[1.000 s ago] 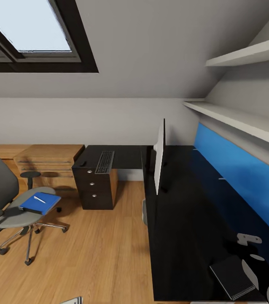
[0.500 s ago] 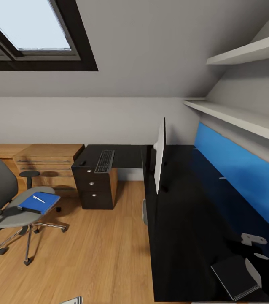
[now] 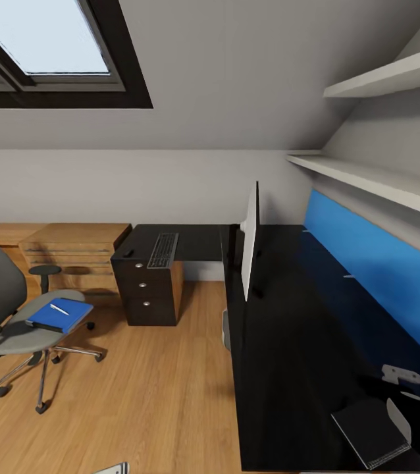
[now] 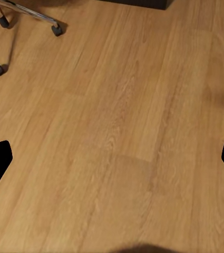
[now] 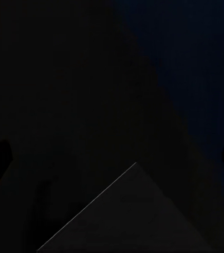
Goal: In the bedroom, organize the workspace by keeping the computer under the desk, ensuring the monitor is on the desk, placing the keyboard on the desk next to the monitor, placing the mouse on the desk next to the keyboard, moving the folder from the swivel chair onto the desk next to the mouse, stacking the notebook on top of the folder with the pen on top of the notebook, and positioning the swivel chair next to the desk.
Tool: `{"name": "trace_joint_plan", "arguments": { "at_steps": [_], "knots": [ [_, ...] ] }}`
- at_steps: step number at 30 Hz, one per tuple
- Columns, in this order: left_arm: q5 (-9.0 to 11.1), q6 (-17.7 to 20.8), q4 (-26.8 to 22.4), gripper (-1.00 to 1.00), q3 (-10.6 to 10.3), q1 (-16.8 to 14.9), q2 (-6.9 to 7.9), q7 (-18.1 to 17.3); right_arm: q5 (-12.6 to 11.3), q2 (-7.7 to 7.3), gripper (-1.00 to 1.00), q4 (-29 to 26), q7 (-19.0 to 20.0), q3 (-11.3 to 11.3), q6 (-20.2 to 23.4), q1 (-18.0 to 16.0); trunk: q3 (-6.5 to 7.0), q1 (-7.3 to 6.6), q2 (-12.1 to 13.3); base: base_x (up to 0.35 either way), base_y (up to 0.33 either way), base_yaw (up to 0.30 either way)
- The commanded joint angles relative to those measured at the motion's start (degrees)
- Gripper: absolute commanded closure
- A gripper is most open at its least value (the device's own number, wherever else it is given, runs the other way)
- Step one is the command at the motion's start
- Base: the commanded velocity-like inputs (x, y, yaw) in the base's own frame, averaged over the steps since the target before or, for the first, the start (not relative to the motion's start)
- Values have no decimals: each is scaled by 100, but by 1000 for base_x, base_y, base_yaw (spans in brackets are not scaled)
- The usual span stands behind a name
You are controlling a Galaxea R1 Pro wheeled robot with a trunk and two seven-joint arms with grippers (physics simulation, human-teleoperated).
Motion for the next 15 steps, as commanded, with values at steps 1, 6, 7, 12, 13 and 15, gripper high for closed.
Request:
{"name": "trace_joint_plan", "arguments": {
  "at_steps": [1,6,7,12,13,15],
  "knots": [
    [47,12,-11,-100,-13,0,2,32,-45,0,-100,-12,-8,-1,56,-2,-25,24,-48,0,0,0],
    [47,12,-11,-100,-13,0,2,32,-45,-4,-100,-12,-9,-3,136,-4,-115,134,-248,0,0,0],
    [47,12,-11,-100,-13,0,2,32,-45,-3,-100,-12,-9,-3,140,-5,-133,156,-288,0,0,0],
    [47,12,-11,-100,-14,0,2,32,-45,-9,-100,-12,-10,-2,155,-5,-223,266,-489,0,0,0],
    [47,12,-11,-100,-14,0,2,32,-45,-9,-100,-12,-10,-2,156,-5,-241,288,-529,0,0,0],
    [47,12,-11,-100,-13,0,2,32,-45,-9,-100,-12,-10,-4,157,-5,-277,331,-609,0,0,0]
  ]
}}
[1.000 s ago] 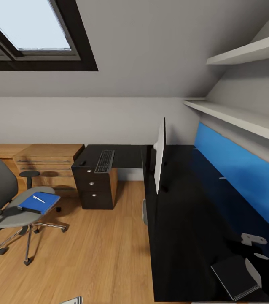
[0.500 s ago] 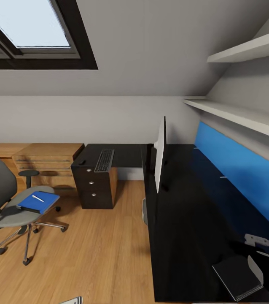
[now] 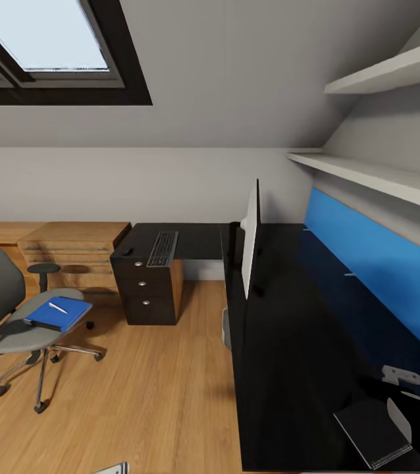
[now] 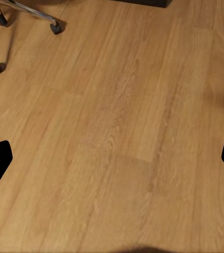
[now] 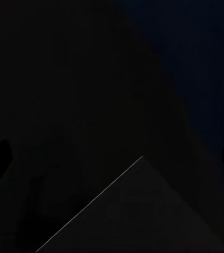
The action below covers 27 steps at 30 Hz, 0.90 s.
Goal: In the bedroom, organize the workspace by keeping the computer under the desk, ensuring the monitor is on the desk, placing the keyboard on the desk next to the monitor, placing the mouse on the desk next to the keyboard, moving the folder from the swivel chair onto the desk next to the mouse, stacking the notebook on top of the folder with the pen on top of the notebook, and positioning the swivel chair next to the desk.
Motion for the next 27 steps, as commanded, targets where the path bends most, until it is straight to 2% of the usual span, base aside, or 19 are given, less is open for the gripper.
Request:
{"name": "trace_joint_plan", "arguments": {
  "at_steps": [1,27],
  "knots": [
    [47,12,-11,-100,-15,1,2,32,-45,0,-100,-12,-8,-1,31,-1,-25,24,-47,0,0,0],
    [47,20,-7,-100,-13,1,2,32,-45,0,-100,-20,-8,-7,23,-1,-491,595,-1090,0,0,0]
  ]
}}
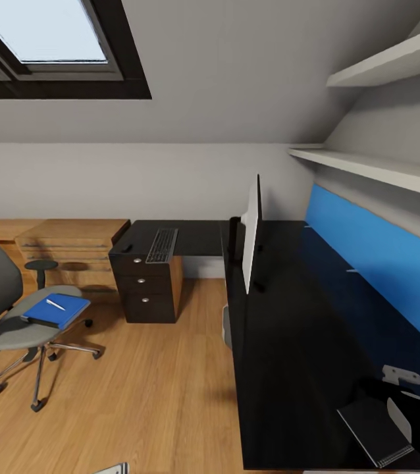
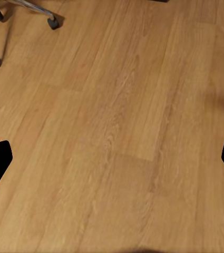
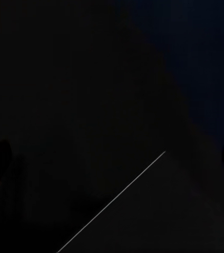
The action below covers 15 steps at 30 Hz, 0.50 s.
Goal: In the bedroom, organize the workspace by keeping the computer under the desk, ensuring the monitor is on the desk, placing the keyboard on the desk next to the monitor, placing the mouse on the desk next to the keyboard, moving the folder from the swivel chair onto the desk next to the mouse, stacking the notebook on top of the folder with the pen on top of the notebook, and positioning the swivel chair next to the desk.
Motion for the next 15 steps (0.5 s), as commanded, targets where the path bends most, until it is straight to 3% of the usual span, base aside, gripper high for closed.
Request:
{"name": "trace_joint_plan", "arguments": {
  "at_steps": [1,7,15],
  "knots": [
    [47,13,-10,-100,-13,1,2,32,-45,0,-100,-12,-8,-2,31,-1,-24,23,-46,0,0,0],
    [47,13,-10,-100,-13,1,2,32,-45,4,-100,-12,-6,-3,26,-1,-132,155,-286,0,0,0],
    [47,8,-6,-100,-13,1,2,32,-45,8,-100,-19,-5,-3,16,-1,-132,155,-286,0,0,0]
  ]
}}
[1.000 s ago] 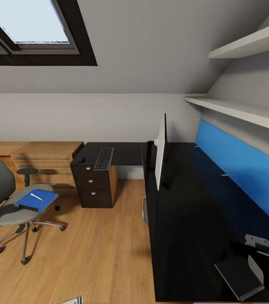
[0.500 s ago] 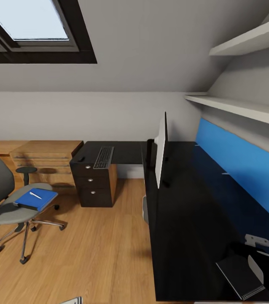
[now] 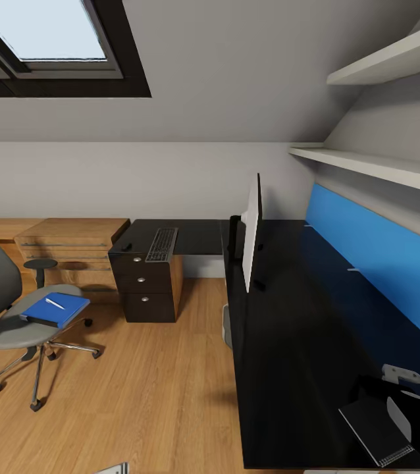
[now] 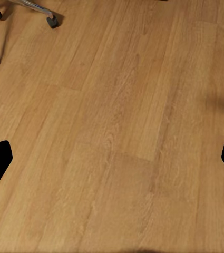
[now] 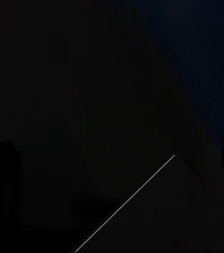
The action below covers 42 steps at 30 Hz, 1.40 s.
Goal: In the bedroom, organize the workspace by keeping the computer under the desk, ensuring the monitor is on the desk, placing the keyboard on the desk next to the monitor, placing the mouse on the desk next to the keyboard, moving the folder from the swivel chair onto the desk next to the mouse, stacking the notebook on top of the folder with the pen on top of the notebook, and positioning the swivel chair next to the desk.
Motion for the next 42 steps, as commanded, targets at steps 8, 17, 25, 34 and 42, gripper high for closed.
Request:
{"name": "trace_joint_plan", "arguments": {
  "at_steps": [8,17,25,34,42],
  "knots": [
    [47,9,-10,-100,-13,0,6,32,-16,23,-100,-51,8,14,47,6,-7,1,-3,0,0,0],
    [47,9,7,-100,-12,0,11,36,-16,27,-100,-57,9,14,46,6,-7,1,-3,0,0,0],
    [41,9,91,-100,158,0,11,27,-16,28,-100,-57,9,8,44,6,-7,1,-3,-67,-10,0],
    [39,9,96,-100,186,0,11,23,-16,28,-100,-60,14,6,44,6,-7,1,-3,-156,-27,0],
    [39,9,96,-100,189,0,11,31,-16,28,-100,-61,18,6,44,6,-7,1,-3,-147,-2,0]
  ]
}}
